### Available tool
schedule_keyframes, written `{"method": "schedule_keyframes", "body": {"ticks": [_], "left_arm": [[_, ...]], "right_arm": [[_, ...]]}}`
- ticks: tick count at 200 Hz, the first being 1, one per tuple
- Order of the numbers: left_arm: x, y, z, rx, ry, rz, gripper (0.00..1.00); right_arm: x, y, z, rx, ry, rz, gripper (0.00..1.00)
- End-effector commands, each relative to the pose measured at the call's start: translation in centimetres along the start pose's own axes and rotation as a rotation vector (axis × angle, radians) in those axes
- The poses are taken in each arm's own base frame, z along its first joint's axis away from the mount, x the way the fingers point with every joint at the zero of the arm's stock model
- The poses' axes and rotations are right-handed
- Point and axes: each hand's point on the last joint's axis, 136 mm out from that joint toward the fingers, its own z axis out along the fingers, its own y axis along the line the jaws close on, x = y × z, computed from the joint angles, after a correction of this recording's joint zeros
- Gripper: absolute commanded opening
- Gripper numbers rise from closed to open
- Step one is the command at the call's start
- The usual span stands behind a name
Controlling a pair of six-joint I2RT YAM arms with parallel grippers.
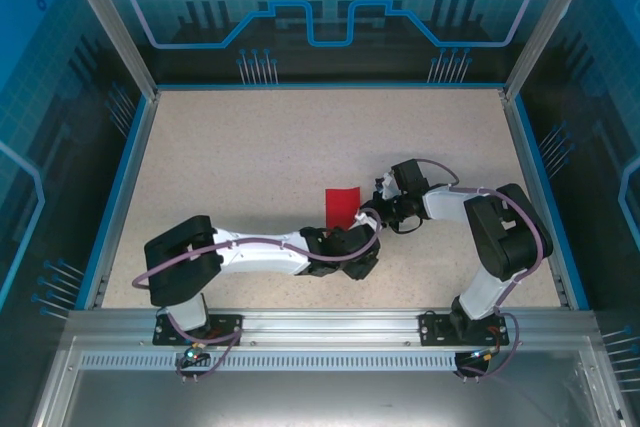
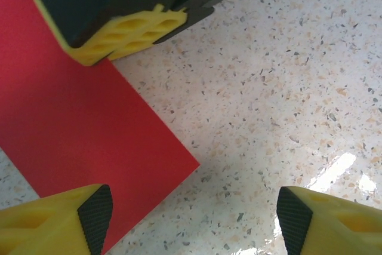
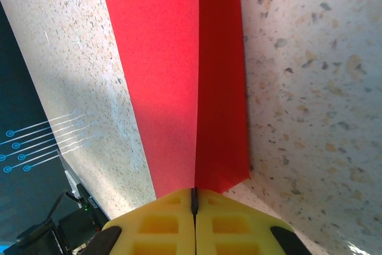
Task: Fold a paper plane with a square sheet of paper (pick it up from the middle)
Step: Third fold the triangle at the center of the table.
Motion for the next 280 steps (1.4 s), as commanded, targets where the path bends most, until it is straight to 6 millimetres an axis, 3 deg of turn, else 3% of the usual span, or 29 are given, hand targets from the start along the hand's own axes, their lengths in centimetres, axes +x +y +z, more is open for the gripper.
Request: {"method": "schedule_keyframes", "body": {"ticks": [1,31,62,151,185,211,262,280], "left_arm": [[0.6,0.9,0.4,-0.078,0.032,0.044,0.77],[0.4,2.0,1.1,-0.163,0.031,0.040,0.74],[0.2,2.2,1.5,-0.186,0.031,0.039,0.65],[-0.3,2.8,-0.1,-0.152,-0.013,0.021,0.14],[-0.3,2.8,-0.1,-0.101,-0.010,-0.004,0.00],[-0.4,2.9,-0.3,-0.050,-0.010,-0.027,0.00],[-0.2,3.1,-0.5,0.043,0.006,-0.044,0.00],[0.0,3.2,-0.6,0.058,0.015,-0.045,0.00]], "right_arm": [[-0.5,0.7,-0.6,-0.031,-0.007,0.007,0.06],[-0.5,0.7,-0.5,-0.036,-0.003,0.009,0.06],[-0.5,0.6,-0.5,-0.035,0.001,0.011,0.06],[-0.3,-0.5,-0.7,-0.006,0.002,0.014,0.07],[-0.2,-0.5,-0.9,0.001,0.004,0.005,0.07],[0.0,-0.6,-1.0,0.007,0.008,0.000,0.06],[-0.3,-0.8,-1.9,0.044,-0.011,-0.018,0.13],[-0.9,-0.8,-2.7,0.073,-0.036,-0.025,0.20]]}}
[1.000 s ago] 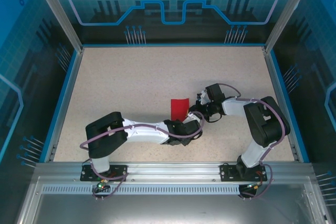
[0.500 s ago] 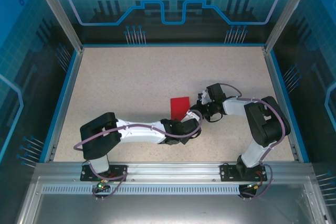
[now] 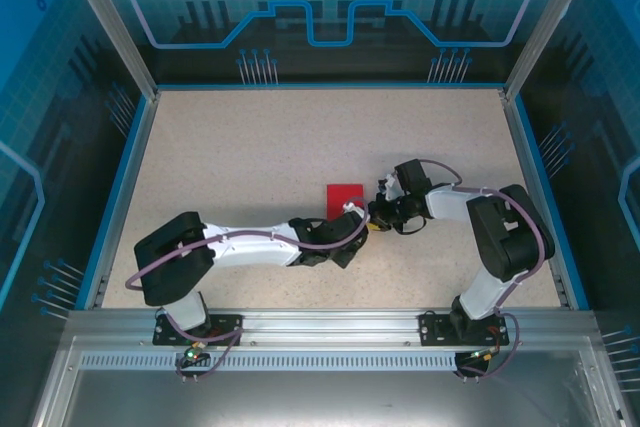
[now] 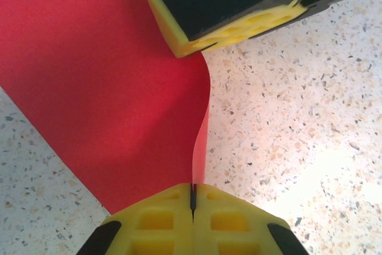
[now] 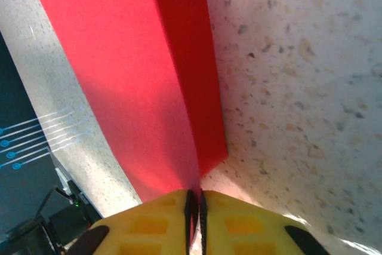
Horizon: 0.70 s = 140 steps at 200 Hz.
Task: Fold a paper plane with a square sheet of paper (pick it up from the middle)
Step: Third fold the triangle at the center of the table.
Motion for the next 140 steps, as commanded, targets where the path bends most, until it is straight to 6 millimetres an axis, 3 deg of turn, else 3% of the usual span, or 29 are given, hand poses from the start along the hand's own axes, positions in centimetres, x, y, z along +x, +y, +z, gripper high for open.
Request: {"method": "schedule_keyframes", "body": {"ticks": [1,21,50,54,87,140], "left_arm": [[0.1,-0.4,-0.5,0.070,0.003,0.006,0.00],[0.3,-0.3,-0.7,0.089,0.018,-0.005,0.00],[0.4,0.0,-0.8,0.113,0.031,-0.017,0.00],[0.4,0.0,-0.9,0.114,0.032,-0.018,0.00],[0.3,0.7,-0.8,0.142,0.046,-0.061,0.00],[-0.1,1.3,-0.9,0.213,0.065,-0.117,0.00]], "right_arm": [[-1.1,0.2,-1.9,0.036,-0.045,-0.022,0.20],[-1.9,0.1,-2.8,0.091,-0.079,-0.042,0.23],[-2.5,1.3,-2.9,0.077,-0.080,-0.098,0.19],[-3.3,2.4,-3.1,0.059,-0.091,-0.121,0.19],[-4.1,3.8,-1.2,0.039,-0.036,-0.153,0.13],[-5.0,2.3,2.5,0.082,0.057,-0.148,0.11]]}}
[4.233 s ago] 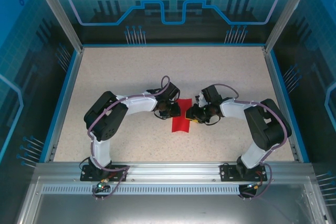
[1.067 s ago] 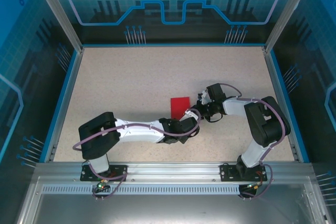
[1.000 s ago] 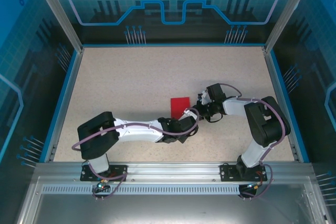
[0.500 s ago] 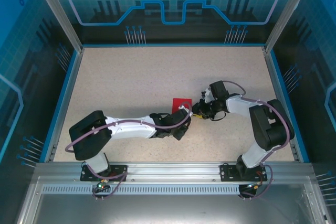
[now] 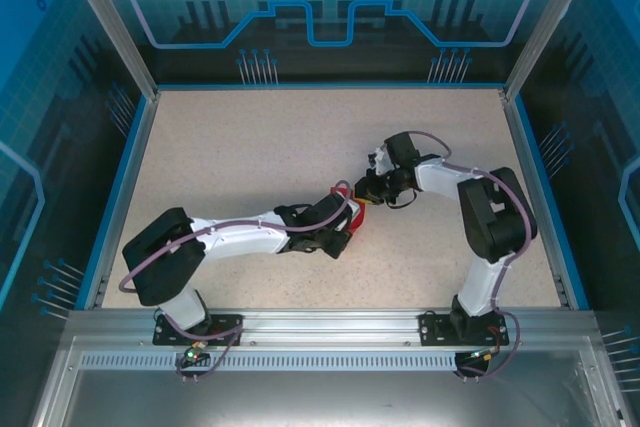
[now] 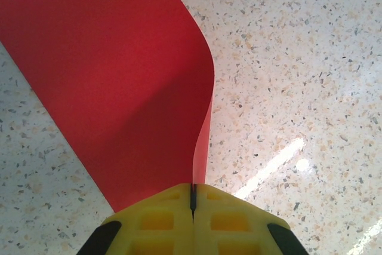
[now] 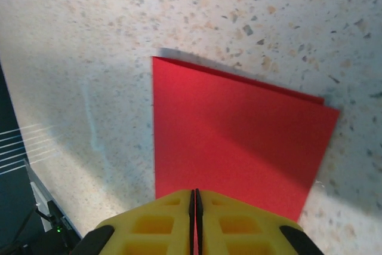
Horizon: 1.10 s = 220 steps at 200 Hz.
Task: Fold a paper plane with a square sheet of paper (pick it up from the middle)
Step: Third fold the triangle at the center of the table.
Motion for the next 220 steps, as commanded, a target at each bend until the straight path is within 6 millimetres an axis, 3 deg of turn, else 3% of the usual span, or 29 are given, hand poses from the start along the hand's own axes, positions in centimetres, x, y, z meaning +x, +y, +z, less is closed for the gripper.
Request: {"method": "schedule_keyframes", "body": {"ticks": [1,46,86,143,220], "left_arm": [[0.0,-0.3,-0.7,0.071,0.013,-0.016,0.00],[-0.3,0.2,-0.5,0.189,0.050,-0.100,0.00],[-0.8,1.6,0.2,0.206,0.084,-0.147,0.00],[-0.9,3.3,1.3,0.182,0.114,-0.200,0.01],[-1.4,4.1,2.1,0.179,0.126,-0.216,0.01]], "right_arm": [[1.0,-0.5,1.5,0.017,0.079,-0.010,0.11],[1.8,-2.8,3.1,0.087,0.126,0.007,0.11],[2.3,-3.8,3.3,0.117,0.137,0.007,0.10],[2.5,-4.1,3.3,0.126,0.140,0.015,0.10],[2.7,-4.3,3.4,0.131,0.142,0.026,0.11]]}}
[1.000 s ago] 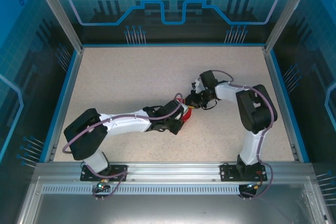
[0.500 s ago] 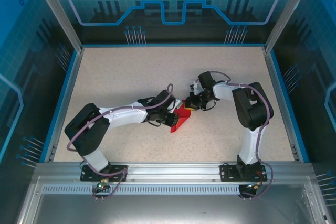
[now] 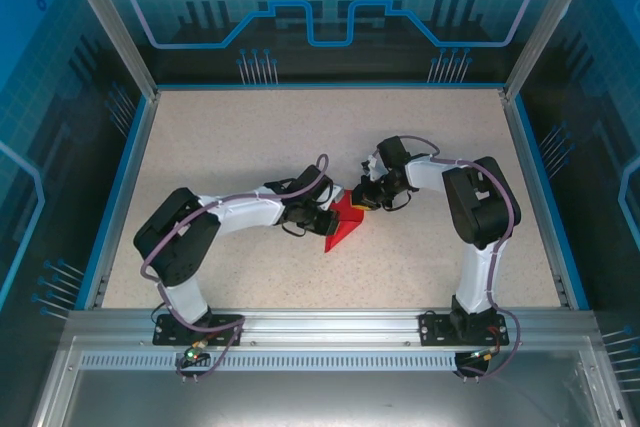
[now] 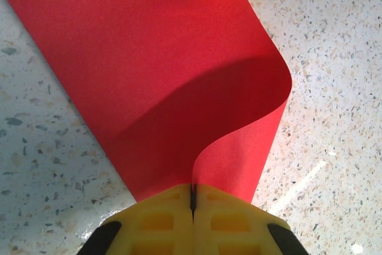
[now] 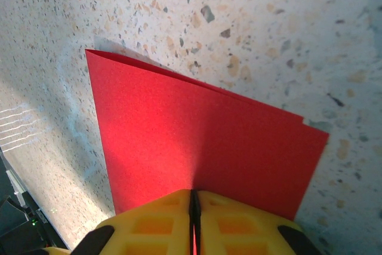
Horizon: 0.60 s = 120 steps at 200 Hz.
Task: Fold a paper plane with a square sheet of paper (pick it up from the middle)
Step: Third fold the triangle at the center of the table.
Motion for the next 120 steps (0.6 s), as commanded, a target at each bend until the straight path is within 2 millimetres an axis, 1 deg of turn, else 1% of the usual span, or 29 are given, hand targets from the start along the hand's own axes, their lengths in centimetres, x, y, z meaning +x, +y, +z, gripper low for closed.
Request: {"method": "schedule_keyframes", "body": {"ticks": [1,84,120], "left_arm": [[-0.6,-0.1,0.0,0.015,0.009,-0.001,0.01],[-0.2,1.7,0.9,-0.053,0.041,-0.031,0.00],[-0.3,2.2,0.9,-0.075,0.034,-0.041,0.01]], "right_arm": [[2.0,-2.5,1.4,0.090,0.065,0.047,0.11],[1.8,-2.4,1.2,0.090,0.058,0.057,0.13],[1.7,-2.3,1.2,0.092,0.055,0.060,0.13]]}}
